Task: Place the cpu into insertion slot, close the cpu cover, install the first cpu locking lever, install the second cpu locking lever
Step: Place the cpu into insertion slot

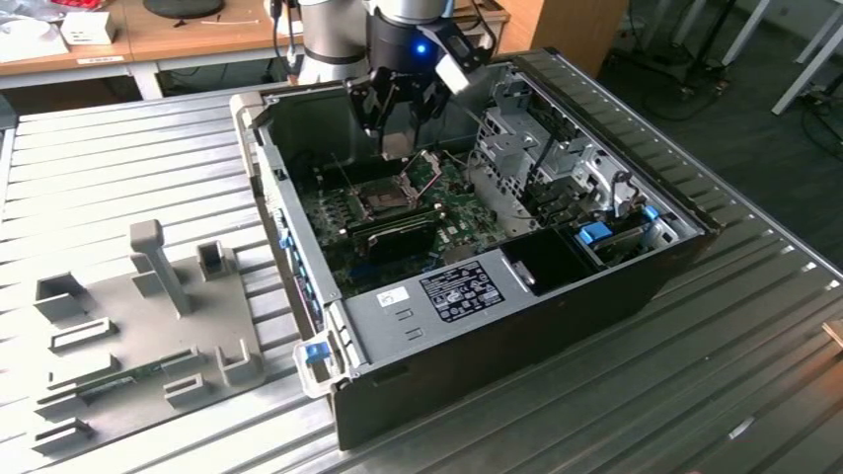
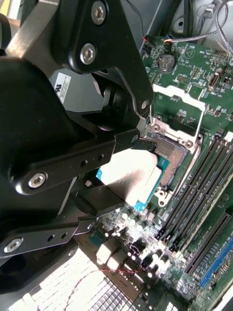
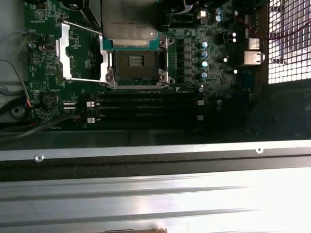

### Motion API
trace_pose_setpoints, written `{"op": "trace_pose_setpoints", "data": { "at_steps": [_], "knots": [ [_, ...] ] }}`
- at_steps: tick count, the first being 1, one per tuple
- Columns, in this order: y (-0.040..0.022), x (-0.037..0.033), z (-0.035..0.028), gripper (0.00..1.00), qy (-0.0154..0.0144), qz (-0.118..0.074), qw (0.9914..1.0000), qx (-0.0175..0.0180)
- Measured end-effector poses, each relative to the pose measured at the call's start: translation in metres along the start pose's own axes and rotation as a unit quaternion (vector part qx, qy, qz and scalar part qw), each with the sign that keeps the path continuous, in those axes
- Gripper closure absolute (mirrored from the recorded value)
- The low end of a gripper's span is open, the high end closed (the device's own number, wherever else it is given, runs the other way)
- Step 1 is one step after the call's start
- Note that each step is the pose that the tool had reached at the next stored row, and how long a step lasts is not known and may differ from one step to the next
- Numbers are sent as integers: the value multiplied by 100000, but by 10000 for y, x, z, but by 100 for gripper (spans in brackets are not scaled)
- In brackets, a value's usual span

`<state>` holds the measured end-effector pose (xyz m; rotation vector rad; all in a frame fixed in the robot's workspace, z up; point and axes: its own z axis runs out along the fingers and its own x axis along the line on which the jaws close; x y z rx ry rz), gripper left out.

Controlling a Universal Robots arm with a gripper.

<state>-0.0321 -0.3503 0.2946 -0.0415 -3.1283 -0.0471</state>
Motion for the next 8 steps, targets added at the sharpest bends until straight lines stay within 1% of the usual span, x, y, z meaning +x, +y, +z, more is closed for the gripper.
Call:
{"op": "trace_pose_setpoints", "data": {
  "at_steps": [5,6,8],
  "knots": [
    [-1,15,88,46,-16,-3,100000,-1],
    [-1,16,98,46,-21,-7,100000,-7],
    [-1,16,99,46,-16,-11,100000,3]
  ]
}}
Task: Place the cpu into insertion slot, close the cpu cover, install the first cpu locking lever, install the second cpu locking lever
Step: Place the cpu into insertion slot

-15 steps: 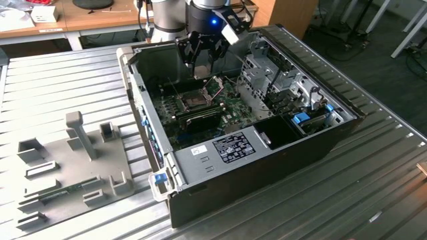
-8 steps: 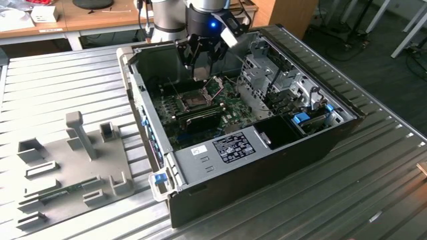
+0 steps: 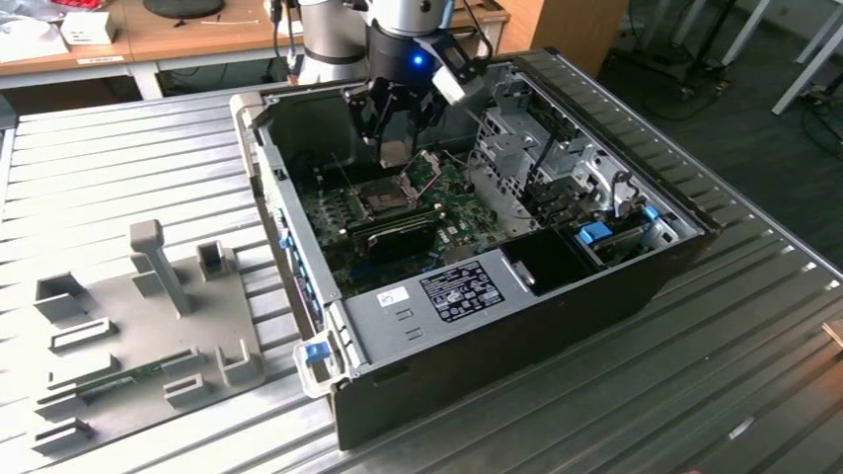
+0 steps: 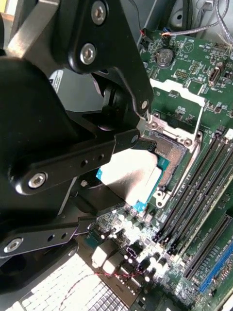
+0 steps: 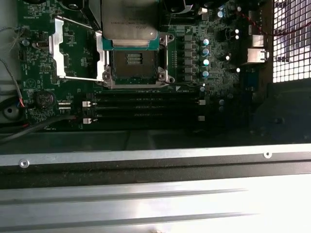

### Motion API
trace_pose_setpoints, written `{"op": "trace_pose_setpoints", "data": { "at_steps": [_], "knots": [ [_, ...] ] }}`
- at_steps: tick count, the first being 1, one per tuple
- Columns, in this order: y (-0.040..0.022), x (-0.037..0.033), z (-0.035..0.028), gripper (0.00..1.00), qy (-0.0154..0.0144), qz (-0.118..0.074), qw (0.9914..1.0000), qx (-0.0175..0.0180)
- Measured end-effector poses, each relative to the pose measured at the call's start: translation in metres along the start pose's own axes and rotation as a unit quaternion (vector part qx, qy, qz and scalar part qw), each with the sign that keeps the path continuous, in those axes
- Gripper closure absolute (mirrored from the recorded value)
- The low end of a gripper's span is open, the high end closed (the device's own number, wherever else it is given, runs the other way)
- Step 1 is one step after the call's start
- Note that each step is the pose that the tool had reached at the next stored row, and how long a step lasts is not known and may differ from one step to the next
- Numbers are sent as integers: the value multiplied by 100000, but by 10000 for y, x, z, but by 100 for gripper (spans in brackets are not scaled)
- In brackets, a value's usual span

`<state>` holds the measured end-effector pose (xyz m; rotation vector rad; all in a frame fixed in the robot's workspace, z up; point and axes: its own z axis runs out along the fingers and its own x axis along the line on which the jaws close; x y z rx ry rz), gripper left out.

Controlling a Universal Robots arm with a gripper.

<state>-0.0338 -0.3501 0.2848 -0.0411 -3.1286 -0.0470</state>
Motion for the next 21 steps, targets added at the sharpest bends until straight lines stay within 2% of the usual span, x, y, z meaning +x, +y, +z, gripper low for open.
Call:
{"op": "trace_pose_setpoints", "data": {
  "at_steps": [2,3,6,7,10,17,21],
  "knots": [
    [0,0,0,46,1,7,100000,5],
    [0,1,5,46,-13,6,100000,-124],
    [1,2,15,46,-46,-8,99994,-1094],
    [1,2,16,46,-44,-8,99992,-1275],
    [0,2,29,46,-49,-6,99992,-1299],
    [-3,0,142,46,-46,-11,99992,-1292],
    [-4,0,147,46,-39,-11,99992,-1279]
  ]
}}
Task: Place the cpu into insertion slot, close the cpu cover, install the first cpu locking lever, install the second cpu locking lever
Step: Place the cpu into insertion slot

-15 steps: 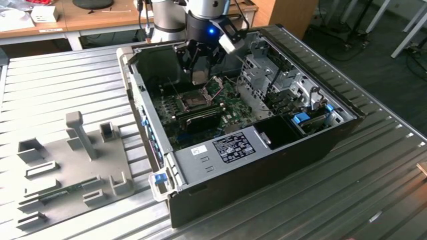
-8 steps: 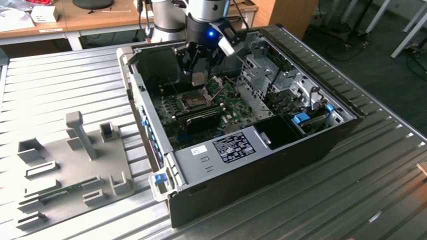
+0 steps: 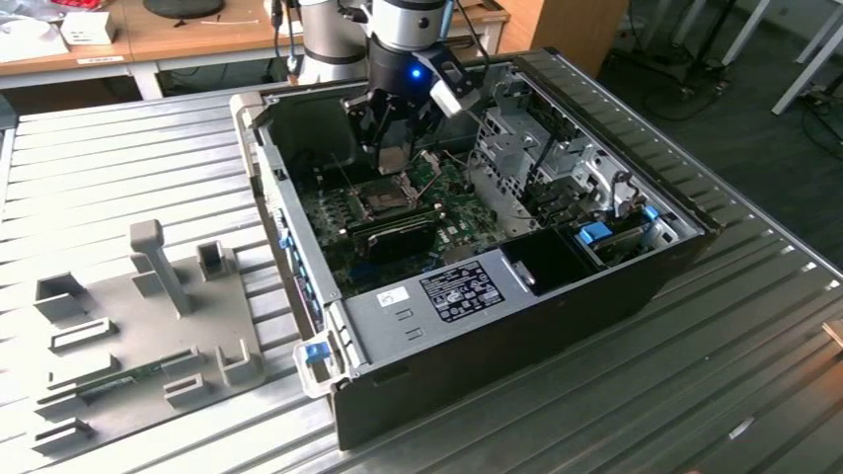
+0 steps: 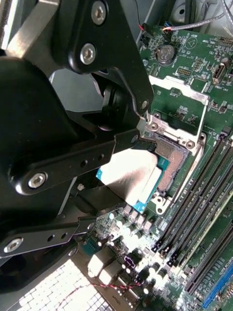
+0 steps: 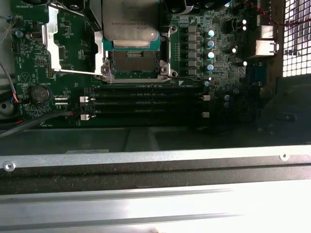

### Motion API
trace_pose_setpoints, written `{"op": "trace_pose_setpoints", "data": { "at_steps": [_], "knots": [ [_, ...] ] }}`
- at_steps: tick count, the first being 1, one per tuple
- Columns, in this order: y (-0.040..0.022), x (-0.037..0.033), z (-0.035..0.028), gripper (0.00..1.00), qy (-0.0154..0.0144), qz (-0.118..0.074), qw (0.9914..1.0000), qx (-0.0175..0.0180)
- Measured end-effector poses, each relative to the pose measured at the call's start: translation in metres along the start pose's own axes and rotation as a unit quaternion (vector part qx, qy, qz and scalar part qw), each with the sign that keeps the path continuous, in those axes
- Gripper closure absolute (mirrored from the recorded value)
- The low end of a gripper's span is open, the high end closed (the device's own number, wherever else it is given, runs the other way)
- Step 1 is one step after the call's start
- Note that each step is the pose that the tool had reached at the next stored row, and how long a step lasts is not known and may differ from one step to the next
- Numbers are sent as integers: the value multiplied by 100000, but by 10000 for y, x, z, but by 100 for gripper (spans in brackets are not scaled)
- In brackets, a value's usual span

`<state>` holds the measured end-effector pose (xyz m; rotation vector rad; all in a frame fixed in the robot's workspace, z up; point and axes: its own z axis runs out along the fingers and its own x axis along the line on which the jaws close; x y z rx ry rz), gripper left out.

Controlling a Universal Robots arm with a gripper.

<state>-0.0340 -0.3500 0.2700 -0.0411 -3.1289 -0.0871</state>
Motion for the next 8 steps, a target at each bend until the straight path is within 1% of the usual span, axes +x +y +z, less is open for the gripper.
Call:
{"op": "trace_pose_setpoints", "data": {
  "at_steps": [3,8],
  "knots": [
    [2,1,2,46,-9,3,100000,-17],
    [8,22,11,46,-30,48,100000,-20]
  ]
}}
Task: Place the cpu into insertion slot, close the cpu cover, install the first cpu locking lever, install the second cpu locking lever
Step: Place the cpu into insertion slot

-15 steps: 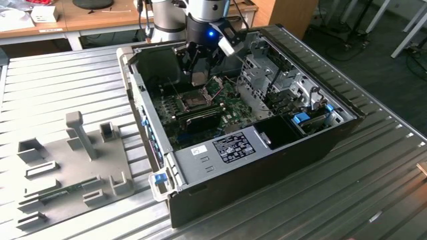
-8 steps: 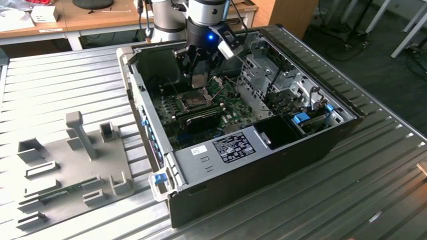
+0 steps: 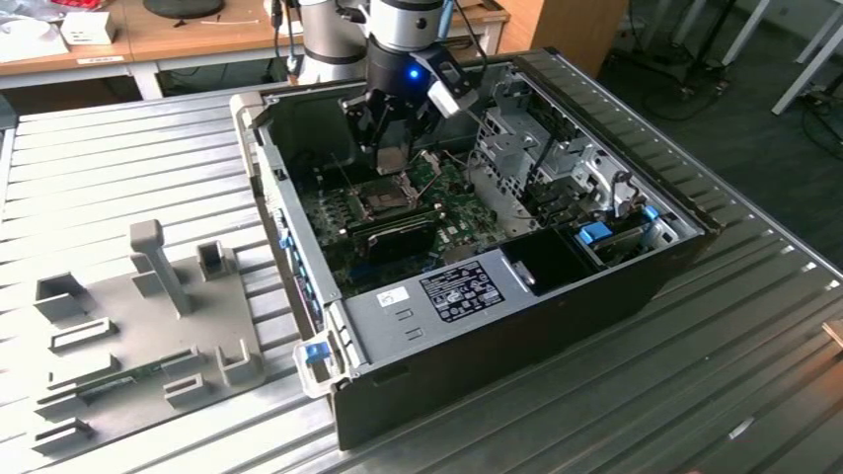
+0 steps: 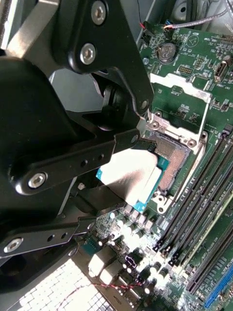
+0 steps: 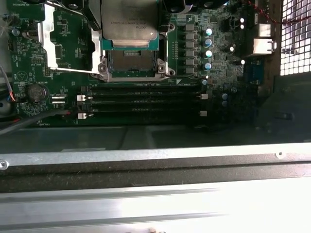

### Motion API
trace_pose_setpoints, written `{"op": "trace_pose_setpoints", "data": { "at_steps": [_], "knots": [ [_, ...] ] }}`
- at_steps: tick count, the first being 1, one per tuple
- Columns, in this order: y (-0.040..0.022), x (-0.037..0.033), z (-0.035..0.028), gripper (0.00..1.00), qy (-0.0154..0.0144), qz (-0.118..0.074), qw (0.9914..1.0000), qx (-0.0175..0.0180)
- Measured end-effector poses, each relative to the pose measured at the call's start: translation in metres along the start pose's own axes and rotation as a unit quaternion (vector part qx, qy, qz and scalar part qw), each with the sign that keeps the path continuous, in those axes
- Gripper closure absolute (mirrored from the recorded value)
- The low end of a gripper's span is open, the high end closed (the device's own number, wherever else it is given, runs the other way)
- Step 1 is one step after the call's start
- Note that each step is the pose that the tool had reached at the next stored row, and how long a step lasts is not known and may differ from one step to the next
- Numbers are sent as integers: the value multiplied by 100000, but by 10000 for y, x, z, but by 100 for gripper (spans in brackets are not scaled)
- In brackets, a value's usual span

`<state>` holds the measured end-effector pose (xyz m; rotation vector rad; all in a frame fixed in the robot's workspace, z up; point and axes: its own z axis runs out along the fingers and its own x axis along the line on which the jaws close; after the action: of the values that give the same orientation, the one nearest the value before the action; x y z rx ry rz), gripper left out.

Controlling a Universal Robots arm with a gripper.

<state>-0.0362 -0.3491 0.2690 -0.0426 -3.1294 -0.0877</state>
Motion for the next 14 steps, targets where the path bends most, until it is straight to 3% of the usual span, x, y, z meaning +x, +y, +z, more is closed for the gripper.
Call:
{"op": "trace_pose_setpoints", "data": {
  "at_steps": [14],
  "knots": [
    [-2,3,34,46,0,87,100000,13]
  ]
}}
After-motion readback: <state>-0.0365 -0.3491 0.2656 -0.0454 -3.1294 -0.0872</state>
